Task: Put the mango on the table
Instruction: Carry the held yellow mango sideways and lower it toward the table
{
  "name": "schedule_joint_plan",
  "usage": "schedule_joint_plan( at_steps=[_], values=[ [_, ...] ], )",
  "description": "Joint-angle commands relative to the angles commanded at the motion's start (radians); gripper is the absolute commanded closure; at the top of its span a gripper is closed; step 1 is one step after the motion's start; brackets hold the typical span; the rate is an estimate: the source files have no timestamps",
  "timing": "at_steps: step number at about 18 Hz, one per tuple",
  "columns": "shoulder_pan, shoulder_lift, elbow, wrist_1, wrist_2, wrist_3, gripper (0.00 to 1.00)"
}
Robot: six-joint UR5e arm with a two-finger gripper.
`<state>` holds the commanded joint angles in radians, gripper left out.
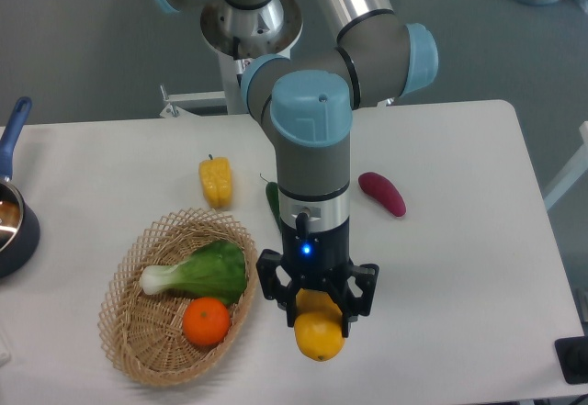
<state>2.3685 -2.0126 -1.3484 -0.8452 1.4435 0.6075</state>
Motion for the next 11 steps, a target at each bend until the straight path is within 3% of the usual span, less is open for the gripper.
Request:
schedule_joint_plan(
  at_steps=[3, 11],
  values=[
    [0.015, 0.026, -0.029, 0.002, -0.002, 0.008, 0.67],
    [0.063, 0.072, -0.035, -0.011, -0.002, 0.021, 0.67]
  ],
)
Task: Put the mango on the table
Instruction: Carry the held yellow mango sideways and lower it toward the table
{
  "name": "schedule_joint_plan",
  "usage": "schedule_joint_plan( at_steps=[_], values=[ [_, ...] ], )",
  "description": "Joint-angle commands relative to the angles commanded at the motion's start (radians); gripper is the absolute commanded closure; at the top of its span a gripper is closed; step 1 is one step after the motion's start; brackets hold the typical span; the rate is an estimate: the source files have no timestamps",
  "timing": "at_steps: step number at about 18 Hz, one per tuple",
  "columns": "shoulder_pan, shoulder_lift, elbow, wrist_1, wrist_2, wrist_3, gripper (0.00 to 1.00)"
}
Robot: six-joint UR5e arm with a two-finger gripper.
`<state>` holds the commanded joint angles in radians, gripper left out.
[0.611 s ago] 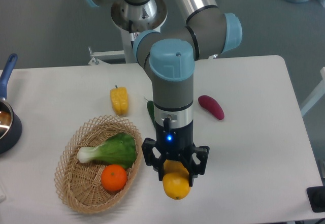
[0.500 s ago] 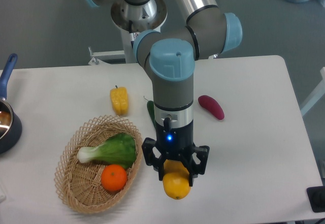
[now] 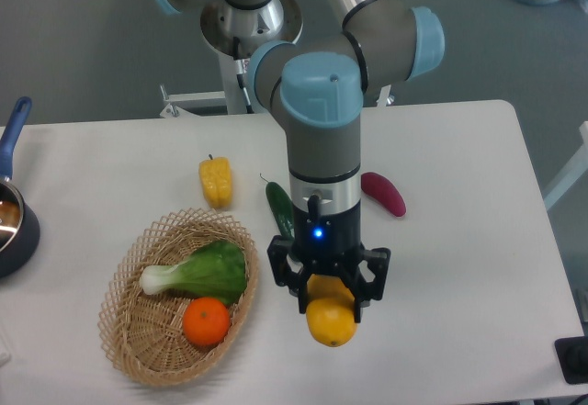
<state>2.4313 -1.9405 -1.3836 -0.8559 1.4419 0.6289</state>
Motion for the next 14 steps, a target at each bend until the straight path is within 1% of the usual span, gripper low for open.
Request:
schedule_joint_plan(
  at_steps=[1, 3, 5, 6, 7, 9, 10, 12, 14],
  values=[
    [0.002, 0.000, -0.002, -0.002, 0.002, 0.015, 0.67],
    [0.003, 0.000, -0.005, -0.008, 0.008, 0.096, 0.67],
    [0.011, 0.000, -0.017, -0.028, 0.012, 0.153, 0.67],
    [0.015, 0.005, -0.040, -0.049, 0.021, 0.211, 0.67],
    [0.015, 0.011, -0.064, -0.058, 0.037, 0.266, 0.67],
    [0.018, 0.028, -0.118, -0.058, 0.086, 0.395, 0.67],
    [0.017, 0.028, -0.130, -0.060, 0.109, 0.431, 0.67],
    [0.015, 0.017, -0.141, -0.055, 0.132, 0.443, 0.67],
    [0.028, -0.012, -0.164, -0.045, 0.167, 0.469, 0.67]
  ],
)
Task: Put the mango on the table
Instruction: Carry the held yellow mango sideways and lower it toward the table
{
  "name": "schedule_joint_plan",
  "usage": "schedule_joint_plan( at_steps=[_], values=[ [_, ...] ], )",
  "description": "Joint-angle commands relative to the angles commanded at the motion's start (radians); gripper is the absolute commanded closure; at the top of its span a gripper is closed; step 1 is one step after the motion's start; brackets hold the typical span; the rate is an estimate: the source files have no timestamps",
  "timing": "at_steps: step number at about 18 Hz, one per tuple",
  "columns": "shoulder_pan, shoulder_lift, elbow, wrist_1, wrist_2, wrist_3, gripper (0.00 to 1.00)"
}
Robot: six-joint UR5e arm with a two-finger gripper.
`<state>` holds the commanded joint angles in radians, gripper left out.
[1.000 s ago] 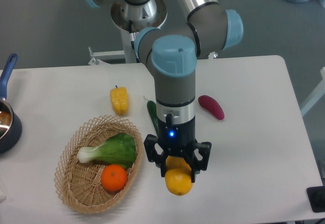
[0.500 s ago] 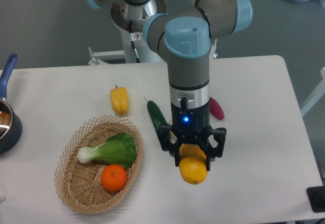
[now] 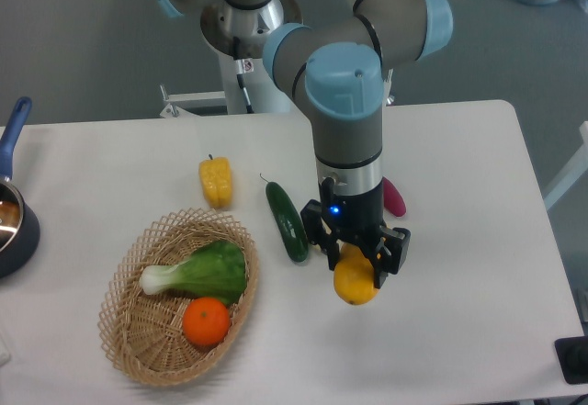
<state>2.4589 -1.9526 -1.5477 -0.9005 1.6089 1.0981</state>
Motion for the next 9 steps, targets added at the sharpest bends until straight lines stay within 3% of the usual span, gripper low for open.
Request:
schedule_joint_plan(
  at_steps=[4, 9],
  values=[
    [0.009, -0.070, 0.001, 0.020, 0.054, 0.077, 0.67],
    [0.020, -0.147, 0.023, 0.104, 0.049, -0.009, 0.67]
  ],
)
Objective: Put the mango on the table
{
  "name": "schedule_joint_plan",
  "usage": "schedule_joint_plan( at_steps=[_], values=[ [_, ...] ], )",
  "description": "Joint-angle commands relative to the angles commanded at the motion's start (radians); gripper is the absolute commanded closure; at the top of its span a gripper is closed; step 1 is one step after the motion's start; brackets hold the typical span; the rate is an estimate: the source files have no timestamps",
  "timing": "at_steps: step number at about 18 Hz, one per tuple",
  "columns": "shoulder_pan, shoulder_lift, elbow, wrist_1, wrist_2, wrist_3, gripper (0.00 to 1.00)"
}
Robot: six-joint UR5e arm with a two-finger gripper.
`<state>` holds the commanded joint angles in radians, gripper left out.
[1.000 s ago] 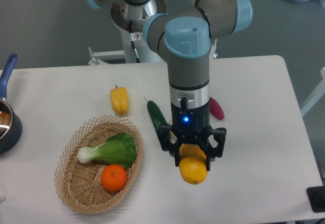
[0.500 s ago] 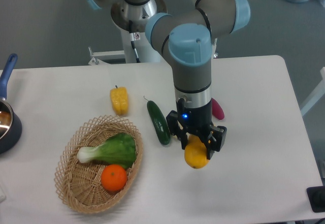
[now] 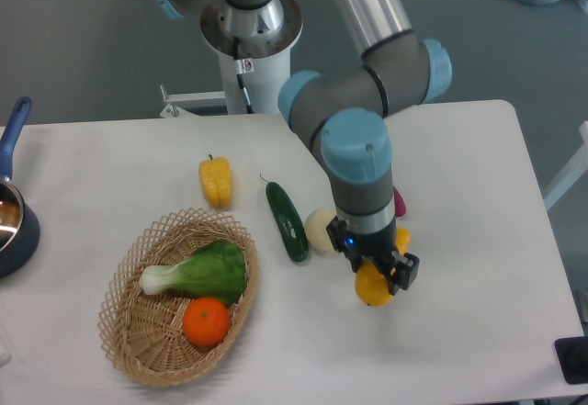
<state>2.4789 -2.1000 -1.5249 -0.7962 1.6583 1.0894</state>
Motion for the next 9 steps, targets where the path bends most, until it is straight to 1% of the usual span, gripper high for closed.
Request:
schedule_joint_plan(
  at_steps=[2, 5, 9],
  values=[
    [0.003, -0.015, 0.022, 0.002, -0.015, -0.078, 0.67],
    [0.003, -0.063, 0.061, 0.002, -0.028, -0.167, 0.67],
    [0.003, -0.086, 0.071, 0.002, -0.031, -0.166, 0.66]
  ],
)
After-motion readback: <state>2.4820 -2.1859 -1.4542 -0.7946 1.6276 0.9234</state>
